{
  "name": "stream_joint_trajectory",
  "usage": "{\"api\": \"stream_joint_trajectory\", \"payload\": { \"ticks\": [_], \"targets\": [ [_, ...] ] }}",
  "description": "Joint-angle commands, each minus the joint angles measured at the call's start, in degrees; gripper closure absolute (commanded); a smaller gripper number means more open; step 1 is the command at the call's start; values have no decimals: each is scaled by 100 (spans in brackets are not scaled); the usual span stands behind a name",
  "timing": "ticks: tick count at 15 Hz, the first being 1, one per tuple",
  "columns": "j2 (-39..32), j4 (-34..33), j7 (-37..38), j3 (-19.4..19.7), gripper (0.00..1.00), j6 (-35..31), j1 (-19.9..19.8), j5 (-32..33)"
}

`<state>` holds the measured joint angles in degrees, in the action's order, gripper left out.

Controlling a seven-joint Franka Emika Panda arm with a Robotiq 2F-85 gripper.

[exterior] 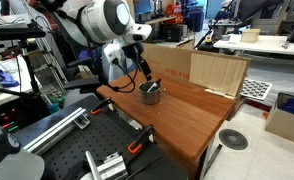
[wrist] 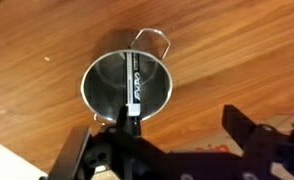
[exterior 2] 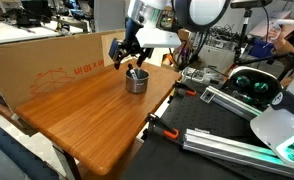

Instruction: Get the marker from the table and place it in the silver pot

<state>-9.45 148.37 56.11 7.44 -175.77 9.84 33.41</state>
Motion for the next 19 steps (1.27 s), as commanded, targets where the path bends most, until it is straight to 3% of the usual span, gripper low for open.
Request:
{"api": "stream_joint_trajectory", "payload": {
  "ticks": [1, 4, 7, 8, 10, 19],
  "targets": [
    [810, 743, -1057, -880, 0, -173, -573, -1310],
    [1228, 901, -2061, -1373, 0, 150, -244, -3234],
    [1700, 480, -3198, -1237, 0, 1376, 462, -5016],
    [1334, 626, -2462, -1406, 0, 605, 202, -4181],
    [1616, 443, -2981, -1540, 0, 1191, 194, -4835],
    [1670, 495, -3073, -1497, 0, 1296, 192, -4903]
  ]
}}
